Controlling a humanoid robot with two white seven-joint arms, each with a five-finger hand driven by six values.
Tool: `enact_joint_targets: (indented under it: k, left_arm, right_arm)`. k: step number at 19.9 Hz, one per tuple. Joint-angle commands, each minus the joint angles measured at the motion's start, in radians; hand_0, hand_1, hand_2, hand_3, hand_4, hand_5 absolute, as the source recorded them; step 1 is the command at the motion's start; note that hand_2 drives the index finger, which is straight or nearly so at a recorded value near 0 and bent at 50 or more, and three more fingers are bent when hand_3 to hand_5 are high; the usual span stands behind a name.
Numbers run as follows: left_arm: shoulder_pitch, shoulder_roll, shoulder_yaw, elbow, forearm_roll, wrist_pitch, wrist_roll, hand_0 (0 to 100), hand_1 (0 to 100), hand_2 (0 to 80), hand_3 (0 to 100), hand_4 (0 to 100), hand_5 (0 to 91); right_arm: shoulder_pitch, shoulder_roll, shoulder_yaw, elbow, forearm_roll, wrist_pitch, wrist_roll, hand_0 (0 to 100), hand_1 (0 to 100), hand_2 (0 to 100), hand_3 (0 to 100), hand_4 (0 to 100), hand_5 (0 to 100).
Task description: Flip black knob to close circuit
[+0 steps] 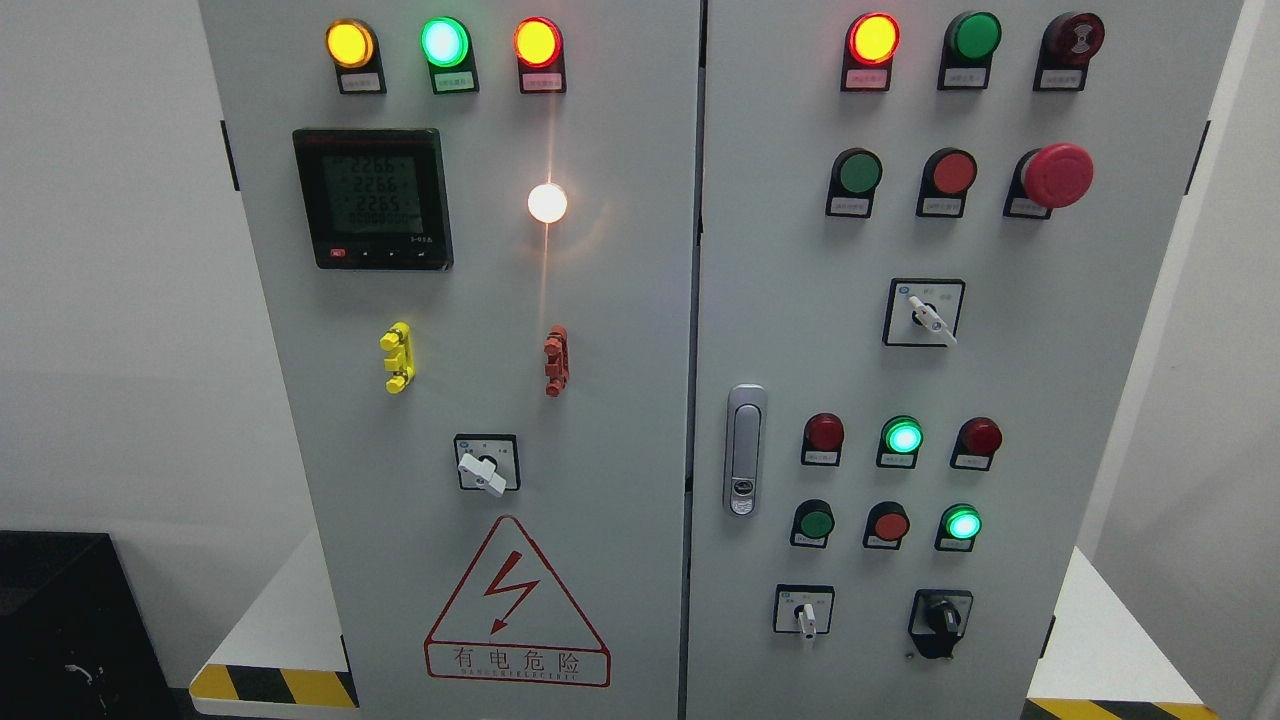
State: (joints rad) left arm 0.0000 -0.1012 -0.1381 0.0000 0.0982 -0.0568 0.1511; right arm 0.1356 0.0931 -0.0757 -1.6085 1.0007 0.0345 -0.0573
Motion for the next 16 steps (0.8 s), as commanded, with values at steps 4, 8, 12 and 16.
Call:
enact_joint_targets:
  k: [4,8,12,16]
  left_arm:
    - [0.023,0.0,0.0,-0.029,0.0,0.0,-0.001,12,56,0.0,0,0,0.0]
    - [0.023,0.0,0.0,-0.029,0.0,0.0,-0.001,12,56,0.0,0,0,0.0]
    - [0.023,0.0,0.0,-0.029,0.0,0.0,-0.001,12,56,0.0,0,0,0.0]
    - [0.023,0.0,0.0,-0.029,0.0,0.0,-0.001,12,56,0.0,0,0,0.0]
  right_arm:
    - [-0.073,0.019,-0.033,-0.082,0.197,0.079,0.007,0,0,84,100,97,100]
    - [-0.106,0.033,-0.033,-0.079,0.237,0.109,0.008,0,0,84,100,97,100]
    - [-0.143,0.033,-0.035,-0.071,0.289,0.134,0.011,0,0,84,100,97,100]
    - [-0.188,0.033,-0.05,-0.056,0.292,0.168,0.047,0,0,83,100,97,100]
